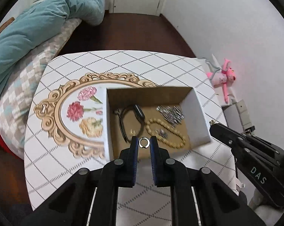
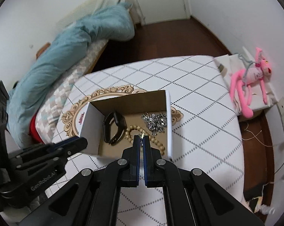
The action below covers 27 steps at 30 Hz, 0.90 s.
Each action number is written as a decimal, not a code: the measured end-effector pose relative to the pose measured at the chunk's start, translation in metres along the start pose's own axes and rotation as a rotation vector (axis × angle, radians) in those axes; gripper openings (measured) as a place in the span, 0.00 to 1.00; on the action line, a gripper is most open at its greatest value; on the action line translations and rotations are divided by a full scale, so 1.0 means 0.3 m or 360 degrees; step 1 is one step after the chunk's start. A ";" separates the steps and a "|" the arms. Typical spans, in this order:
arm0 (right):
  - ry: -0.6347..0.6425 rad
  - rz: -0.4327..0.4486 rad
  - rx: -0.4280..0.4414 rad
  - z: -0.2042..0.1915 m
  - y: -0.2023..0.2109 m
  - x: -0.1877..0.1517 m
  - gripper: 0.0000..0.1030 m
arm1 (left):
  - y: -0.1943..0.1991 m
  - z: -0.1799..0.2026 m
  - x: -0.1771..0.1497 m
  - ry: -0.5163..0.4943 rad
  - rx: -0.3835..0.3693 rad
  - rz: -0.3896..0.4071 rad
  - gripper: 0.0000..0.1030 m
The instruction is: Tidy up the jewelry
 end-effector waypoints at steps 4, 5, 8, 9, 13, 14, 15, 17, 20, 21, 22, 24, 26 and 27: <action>0.0014 -0.0185 -0.0032 0.010 -0.106 0.066 0.04 | -0.048 -0.041 0.057 0.0068 0.0096 -0.0079 0.14; 0.0002 -0.0222 -0.0038 0.018 -0.121 0.074 0.04 | -0.054 -0.050 0.068 0.0085 0.0105 -0.0090 0.15; -0.0015 -0.0260 -0.0081 0.040 -0.136 0.097 0.07 | -0.056 -0.076 0.095 0.0121 0.0118 -0.0101 0.25; -0.0013 -0.0249 -0.0090 0.043 -0.131 0.101 0.13 | -0.050 -0.084 0.103 0.0120 0.0132 -0.0086 0.40; 0.0010 -0.0227 -0.0138 0.052 -0.105 0.110 0.37 | -0.015 -0.113 0.115 0.0115 0.0225 0.0005 0.68; 0.0019 -0.0224 -0.0153 0.051 -0.105 0.110 0.38 | -0.014 -0.119 0.114 0.0118 0.0242 0.0007 0.68; 0.0026 -0.0217 -0.0175 0.053 -0.100 0.109 0.44 | -0.015 -0.124 0.110 0.0123 0.0256 0.0003 0.70; 0.0042 -0.0217 -0.0210 0.055 -0.096 0.102 0.60 | -0.018 -0.137 0.093 0.0138 0.0269 0.0003 0.75; 0.0085 -0.0218 -0.0289 0.055 -0.092 0.083 0.85 | -0.025 -0.152 0.069 0.0144 0.0299 0.0007 0.87; 0.0106 -0.0224 -0.0337 0.057 -0.094 0.073 0.93 | -0.029 -0.156 0.056 0.0143 0.0312 0.0001 0.93; 0.0121 -0.0228 -0.0367 0.058 -0.096 0.063 0.97 | -0.034 -0.156 0.046 0.0140 0.0318 -0.0005 0.99; 0.0144 -0.0235 -0.0426 0.063 -0.101 0.044 0.98 | -0.040 -0.157 0.025 0.0129 0.0339 -0.0008 1.00; 0.0161 -0.0235 -0.0461 0.067 -0.103 0.028 0.98 | -0.047 -0.158 0.003 0.0117 0.0367 -0.0017 1.00; 0.0160 -0.0237 -0.0471 0.070 -0.105 0.022 0.99 | -0.051 -0.159 -0.007 0.0117 0.0367 -0.0024 1.00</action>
Point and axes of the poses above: each gripper's, at about its wrist camera, not at the fingertips, and y roughly against the way its jaws point, z to its right, x to its top, the point moved 5 cm from there along -y, roughly the way its jaws point, and after that the axes turned 2 degrees about -z, right-handed, at the moved point
